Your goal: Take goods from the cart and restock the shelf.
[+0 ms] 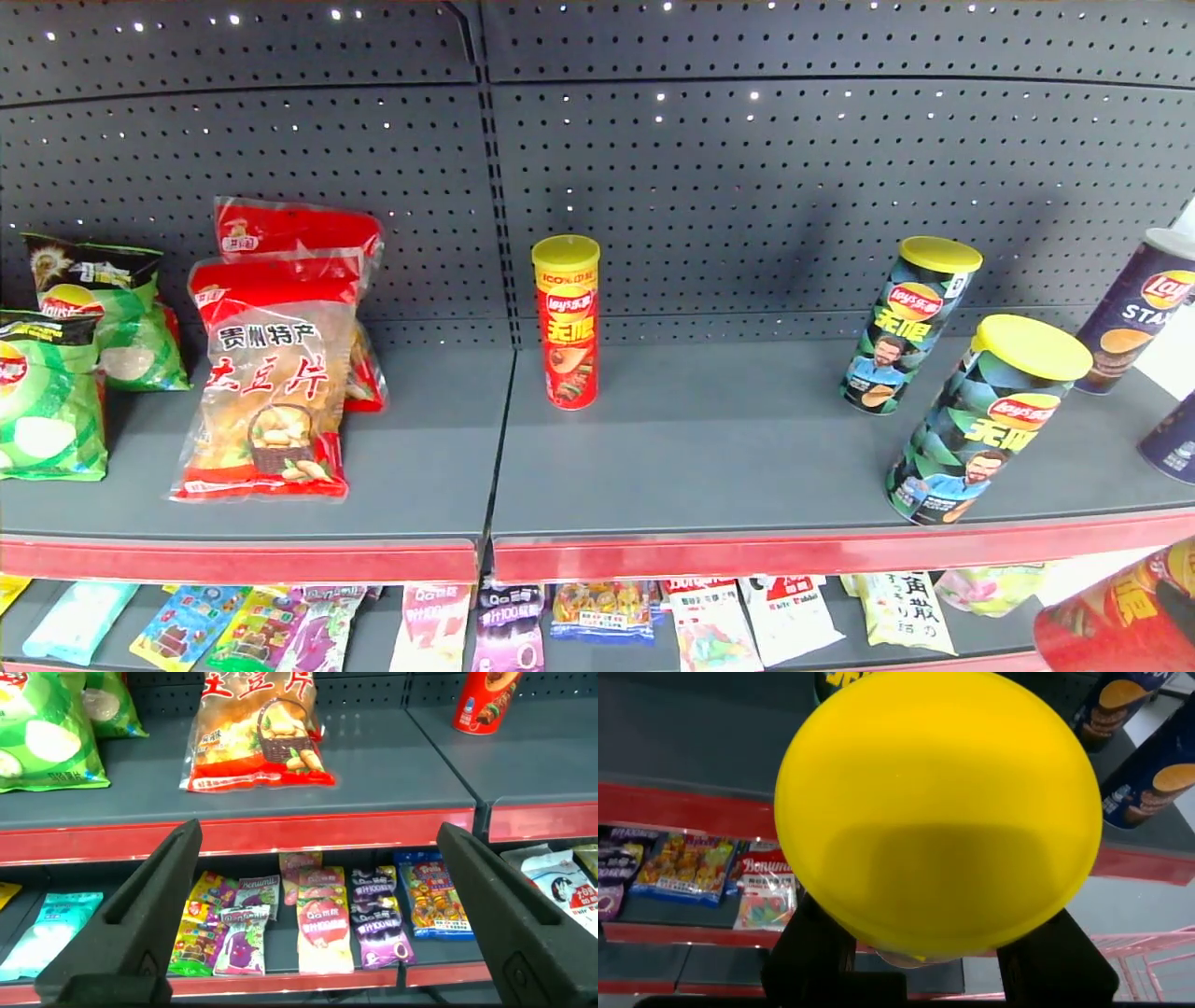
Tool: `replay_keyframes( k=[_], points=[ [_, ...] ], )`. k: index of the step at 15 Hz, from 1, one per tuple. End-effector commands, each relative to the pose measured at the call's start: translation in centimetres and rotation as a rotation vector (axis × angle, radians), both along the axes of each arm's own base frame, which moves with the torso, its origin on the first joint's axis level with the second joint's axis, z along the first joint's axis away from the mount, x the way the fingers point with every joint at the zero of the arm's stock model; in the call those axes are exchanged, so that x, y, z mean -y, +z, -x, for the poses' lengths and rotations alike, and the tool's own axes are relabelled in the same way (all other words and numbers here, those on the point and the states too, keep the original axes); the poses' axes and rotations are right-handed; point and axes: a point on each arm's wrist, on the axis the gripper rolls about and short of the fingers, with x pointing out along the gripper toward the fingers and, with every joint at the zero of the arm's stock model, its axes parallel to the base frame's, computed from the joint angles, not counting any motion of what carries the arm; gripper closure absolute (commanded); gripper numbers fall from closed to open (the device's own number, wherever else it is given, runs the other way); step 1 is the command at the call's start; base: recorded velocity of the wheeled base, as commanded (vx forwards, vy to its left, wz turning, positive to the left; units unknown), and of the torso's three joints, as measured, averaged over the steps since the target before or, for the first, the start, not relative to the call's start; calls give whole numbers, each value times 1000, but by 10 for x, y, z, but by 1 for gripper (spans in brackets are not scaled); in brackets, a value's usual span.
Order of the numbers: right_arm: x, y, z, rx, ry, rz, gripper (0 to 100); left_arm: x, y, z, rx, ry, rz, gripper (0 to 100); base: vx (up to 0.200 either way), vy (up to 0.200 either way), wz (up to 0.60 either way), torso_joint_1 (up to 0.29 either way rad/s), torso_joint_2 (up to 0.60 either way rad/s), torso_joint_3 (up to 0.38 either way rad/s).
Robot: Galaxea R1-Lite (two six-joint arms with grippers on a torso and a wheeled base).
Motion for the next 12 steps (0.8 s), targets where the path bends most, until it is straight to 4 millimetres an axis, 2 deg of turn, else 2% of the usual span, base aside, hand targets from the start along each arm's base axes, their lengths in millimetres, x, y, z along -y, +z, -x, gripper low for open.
replay_keyframes(
  k=[1,4,10,12],
  points=[
    [1,1,10,39,0,-3,100,0,0,0,-1,0,0,0,0,0,0,0,0,0],
    [3,2,22,37,8,-2,100,0,0,0,-1,0,0,0,0,0,0,0,0,0],
    [3,2,22,37,10,-2,100,0,0,0,-1,0,0,0,0,0,0,0,0,0],
    [3,2,22,36,10,-2,100,0,0,0,-1,0,0,0,0,0,-600,0,2,5]
  ],
)
